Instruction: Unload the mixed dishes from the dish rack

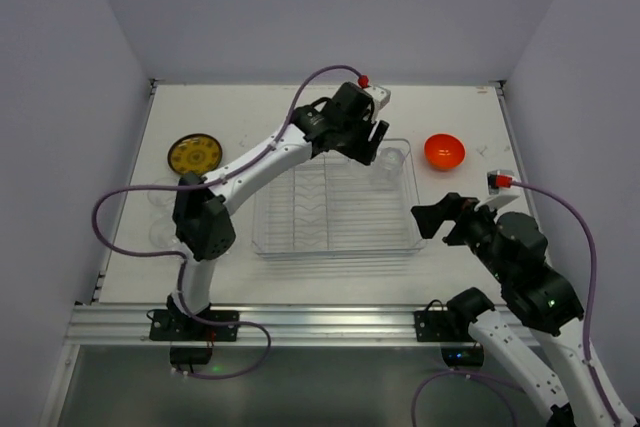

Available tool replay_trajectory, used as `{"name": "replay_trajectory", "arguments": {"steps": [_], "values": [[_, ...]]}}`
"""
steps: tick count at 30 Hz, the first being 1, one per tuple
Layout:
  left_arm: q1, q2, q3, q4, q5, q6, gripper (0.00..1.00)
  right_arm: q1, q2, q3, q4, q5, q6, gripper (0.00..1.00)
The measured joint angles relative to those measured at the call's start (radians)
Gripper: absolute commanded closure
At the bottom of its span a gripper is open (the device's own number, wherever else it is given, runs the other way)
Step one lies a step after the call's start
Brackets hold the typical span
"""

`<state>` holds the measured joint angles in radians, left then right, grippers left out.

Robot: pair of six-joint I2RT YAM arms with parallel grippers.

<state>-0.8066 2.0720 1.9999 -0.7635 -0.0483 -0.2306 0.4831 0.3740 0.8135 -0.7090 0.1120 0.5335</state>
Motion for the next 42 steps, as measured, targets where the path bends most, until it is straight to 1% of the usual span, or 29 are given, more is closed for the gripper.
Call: {"name": "replay_trajectory", "arguments": {"steps": [2, 5, 8, 11, 12, 13, 16, 18, 20, 21, 24, 26, 27, 29, 30, 33, 35, 37, 38, 40, 41, 42], "values": [[-0.005, -0.075, -0.024, 0.018, 0.02, -0.017, 1.0, 0.0, 0.022, 0.0, 0.003, -0.003, -0.003, 0.01], [-0.013, -0.223, -0.101, 0.074, 0.047, -0.051, 1.0, 0.0, 0.068, -0.002, 0.025, -0.026, -0.003, 0.01], [-0.015, -0.401, -0.264, 0.193, 0.098, -0.113, 1.0, 0.0, 0.083, -0.024, 0.096, -0.095, -0.01, 0.01], [-0.015, -0.573, -0.47, 0.367, 0.178, -0.228, 1.0, 0.0, 0.062, -0.064, 0.208, -0.237, -0.035, 0.02], [-0.015, -0.613, -0.523, 0.409, 0.2, -0.262, 1.0, 0.0, 0.055, -0.072, 0.235, -0.277, -0.045, 0.05], [-0.014, -0.66, -0.595, 0.486, 0.231, -0.313, 1.0, 0.0, 0.05, -0.08, 0.273, -0.328, -0.055, 0.06], [-0.014, -0.745, -0.754, 0.677, 0.317, -0.472, 1.0, 0.0, 0.051, -0.083, 0.364, -0.46, -0.082, 0.11], [-0.014, -0.773, -0.845, 0.812, 0.371, -0.583, 1.0, 0.0, 0.052, -0.083, 0.411, -0.517, -0.092, 0.16], [-0.015, -0.78, -0.914, 0.929, 0.422, -0.691, 1.0, 0.0, 0.053, -0.083, 0.445, -0.555, -0.098, 0.18], [-0.015, -0.778, -0.945, 0.984, 0.449, -0.741, 1.0, 0.0, 0.053, -0.083, 0.458, -0.569, -0.1, 0.22], [-0.015, -0.764, -1.006, 1.135, 0.528, -0.873, 1.0, 0.0, 0.059, -0.083, 0.491, -0.608, -0.105, 0.32], [-0.015, -0.753, -1.029, 1.225, 0.566, -0.941, 1.0, 0.0, 0.06, -0.083, 0.51, -0.644, -0.107, 0.36], [-0.015, -0.747, -1.041, 1.27, 0.583, -0.973, 1.0, 0.0, 0.06, -0.083, 0.521, -0.663, -0.106, 0.41], [-0.017, -0.738, -1.064, 1.345, 0.611, -1.031, 1.0, 0.0, 0.056, -0.084, 0.547, -0.694, -0.104, 0.44], [-0.019, -0.733, -1.072, 1.377, 0.623, -1.054, 1.0, 0.0, 0.055, -0.084, 0.557, -0.706, -0.104, 0.5], [-0.03, -0.722, -1.094, 1.455, 0.644, -1.11, 1.0, 0.0, 0.05, -0.089, 0.595, -0.732, -0.099, 0.57], [-0.044, -0.716, -1.102, 1.49, 0.651, -1.131, 1.0, 0.0, 0.049, -0.101, 0.63, -0.743, -0.092, 0.59], [-0.057, -0.711, -1.11, 1.514, 0.647, -1.14, 1.0, 0.001, 0.05, -0.115, 0.664, -0.769, -0.081, 0.64], [-0.059, -0.711, -1.115, 1.521, 0.647, -1.143, 1.0, 0.001, 0.05, -0.118, 0.678, -0.779, -0.078, 0.71], [-0.061, -0.708, -1.121, 1.535, 0.642, -1.148, 1.0, 0.002, 0.05, -0.122, 0.704, -0.794, -0.07, 0.81], [-0.06, -0.707, -1.125, 1.543, 0.64, -1.15, 1.0, 0.001, 0.05, -0.125, 0.72, -0.801, -0.066, 0.95], [-0.06, -0.707, -1.13, 1.551, 0.637, -1.154, 0.96, 0.001, 0.048, -0.129, 0.735, -0.803, -0.069, 1.0]]}}
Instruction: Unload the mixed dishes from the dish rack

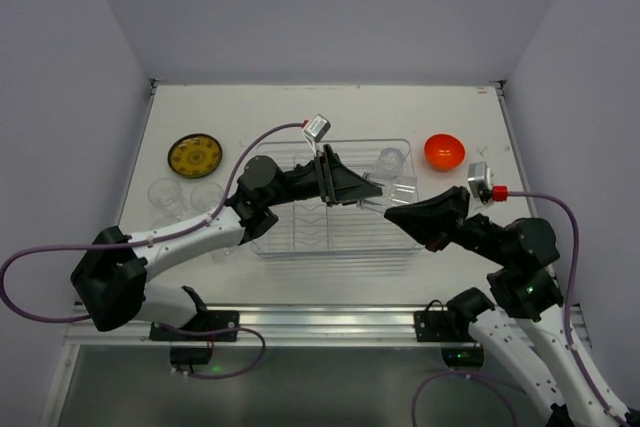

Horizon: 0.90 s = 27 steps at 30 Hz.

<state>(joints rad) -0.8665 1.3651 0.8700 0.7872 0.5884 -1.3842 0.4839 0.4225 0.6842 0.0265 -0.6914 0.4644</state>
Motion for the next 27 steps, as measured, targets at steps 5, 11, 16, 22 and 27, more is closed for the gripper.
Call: {"name": "replay_trajectory", "arguments": {"steps": [5, 11, 16, 22, 27], "values": [[0.002, 0.0, 0.001, 0.004, 0.009, 0.041, 0.0, -0.007, -0.037, -0.023, 0.021, 0.036, 0.014, 1.0], [0.003, -0.001, 0.169, -0.365, -0.072, 0.294, 0.0, -0.005, -0.041, 0.005, -0.12, 0.156, -0.002, 1.0], [0.02, -0.143, 0.257, -0.826, -0.507, 0.523, 0.0, -0.005, 0.09, 0.174, -0.392, 0.417, -0.017, 1.0], [0.028, -0.424, 0.194, -1.066, -0.772, 0.676, 0.0, -0.027, 0.373, 0.363, -0.651, 0.815, -0.031, 1.0], [0.028, -0.452, 0.191, -1.181, -0.798, 0.764, 0.0, -0.253, 0.559, 0.418, -0.781, 0.878, -0.042, 1.0]]}}
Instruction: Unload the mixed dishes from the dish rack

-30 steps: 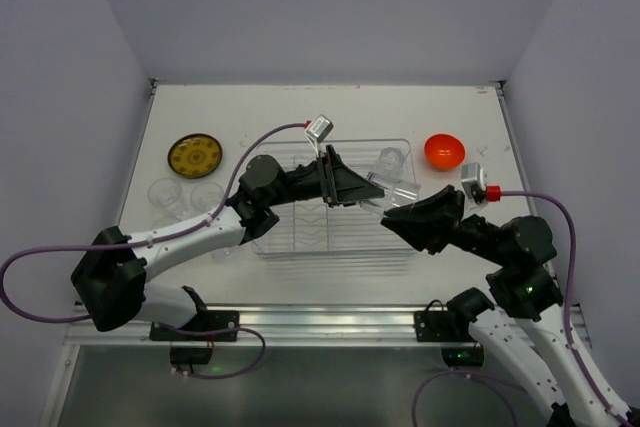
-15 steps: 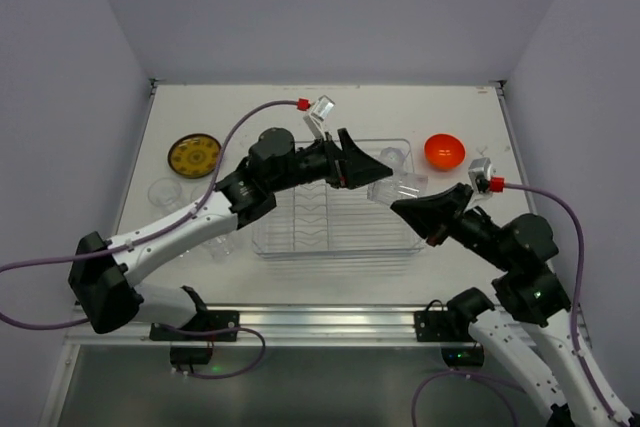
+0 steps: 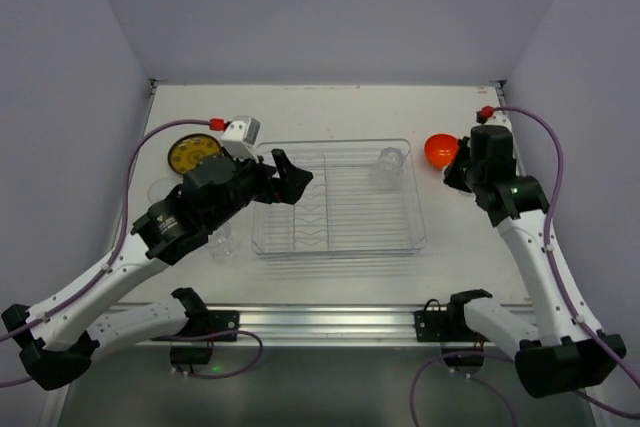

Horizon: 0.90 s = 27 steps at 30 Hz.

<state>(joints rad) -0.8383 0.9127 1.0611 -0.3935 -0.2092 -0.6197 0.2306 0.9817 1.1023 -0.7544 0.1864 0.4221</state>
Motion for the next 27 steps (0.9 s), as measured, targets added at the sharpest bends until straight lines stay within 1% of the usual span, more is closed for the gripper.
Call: {"name": "replay_trajectory", "arguments": {"steps": [3, 4, 8, 11, 14, 17, 20, 22, 23, 25, 26, 27], "values": [[-0.001, -0.007, -0.032, -0.061, 0.002, 0.041, 0.0, -0.139, 0.119, 0.034, -0.035, -0.002, -0.006, 1.0], [-0.001, -0.014, -0.045, -0.085, 0.001, 0.056, 0.0, -0.165, 0.166, 0.045, -0.037, -0.002, -0.008, 1.0], [-0.001, -0.045, -0.067, -0.151, 0.0, 0.093, 0.0, -0.214, 0.357, 0.055, -0.031, -0.005, -0.017, 1.0], [-0.001, -0.075, -0.079, -0.172, 0.0, 0.116, 0.0, -0.241, 0.485, 0.047, -0.024, -0.02, -0.023, 1.0], [-0.001, -0.101, -0.094, -0.176, 0.0, 0.134, 0.0, -0.258, 0.557, 0.026, -0.014, -0.021, -0.023, 1.0], [-0.001, -0.108, -0.105, -0.179, 0.003, 0.146, 0.0, -0.263, 0.57, 0.007, -0.006, -0.03, -0.023, 0.97], [-0.001, -0.108, -0.116, -0.182, 0.009, 0.152, 0.0, -0.263, 0.569, 0.005, 0.008, -0.054, -0.023, 0.92], [-0.001, -0.108, -0.122, -0.184, 0.014, 0.153, 0.0, -0.263, 0.57, 0.005, 0.016, -0.067, -0.023, 0.86], [-0.001, -0.107, -0.123, -0.186, 0.015, 0.153, 0.0, -0.262, 0.571, 0.005, 0.018, -0.073, -0.024, 0.8], [-0.001, -0.107, -0.123, -0.186, 0.016, 0.155, 0.0, -0.262, 0.579, 0.005, 0.021, -0.077, -0.026, 0.74], [-0.001, -0.107, -0.123, -0.186, 0.016, 0.16, 0.0, -0.262, 0.583, 0.005, 0.024, -0.078, -0.027, 0.69], [-0.001, -0.107, -0.123, -0.187, 0.016, 0.161, 0.0, -0.262, 0.587, 0.005, 0.024, -0.079, -0.029, 0.58]]}}
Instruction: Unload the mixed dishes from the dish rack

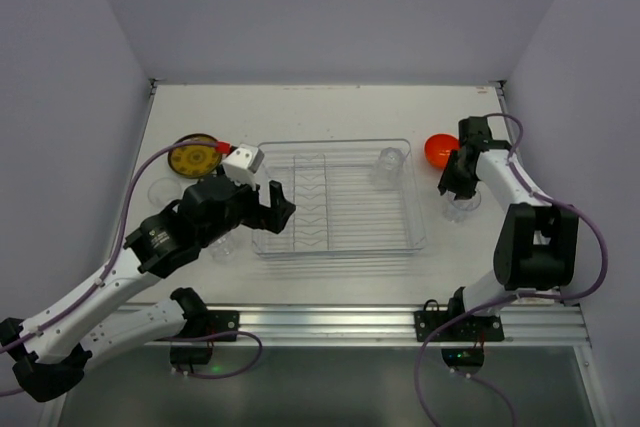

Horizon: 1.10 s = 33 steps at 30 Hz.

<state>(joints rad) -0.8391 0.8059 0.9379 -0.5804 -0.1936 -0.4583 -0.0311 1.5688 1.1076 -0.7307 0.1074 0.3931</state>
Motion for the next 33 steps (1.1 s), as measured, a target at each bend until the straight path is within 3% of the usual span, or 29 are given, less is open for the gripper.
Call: {"name": "replay_trajectory", "arguments": {"steps": [3, 6, 10, 12, 17, 21, 27, 33], "values": [[0.0, 0.005, 0.01, -0.018, -0.001, 0.008, 0.0, 0.005, 0.0, 0.0, -0.001, 0.002, -0.006, 0.43], [0.0, 0.024, 0.047, -0.032, -0.001, 0.01, 0.0, 0.013, -0.018, 0.0, -0.013, 0.005, -0.009, 0.37], [0.0, 0.084, 0.101, -0.027, 0.0, 0.006, 0.0, 0.022, -0.149, -0.001, -0.037, 0.015, -0.006, 0.21], [-0.002, 0.14, 0.135, -0.026, -0.002, -0.004, 0.0, 0.024, -0.286, -0.001, -0.048, 0.044, 0.006, 0.01], [-0.035, 0.294, 0.159, 0.047, -0.016, -0.047, 0.0, 0.024, -0.739, -0.062, 0.024, 0.045, 0.034, 0.01], [-0.059, 0.47, 0.224, 0.135, -0.011, -0.053, 0.0, 0.024, -1.073, -0.18, 0.092, -0.085, 0.075, 0.01], [-0.088, 0.828, 0.488, 0.243, 0.016, -0.044, 0.0, 0.024, -1.102, -0.224, 0.079, -0.227, 0.109, 0.01], [-0.111, 1.125, 0.748, 0.241, -0.026, -0.056, 0.0, 0.024, -1.148, -0.223, 0.033, -0.218, 0.112, 0.01]]}}
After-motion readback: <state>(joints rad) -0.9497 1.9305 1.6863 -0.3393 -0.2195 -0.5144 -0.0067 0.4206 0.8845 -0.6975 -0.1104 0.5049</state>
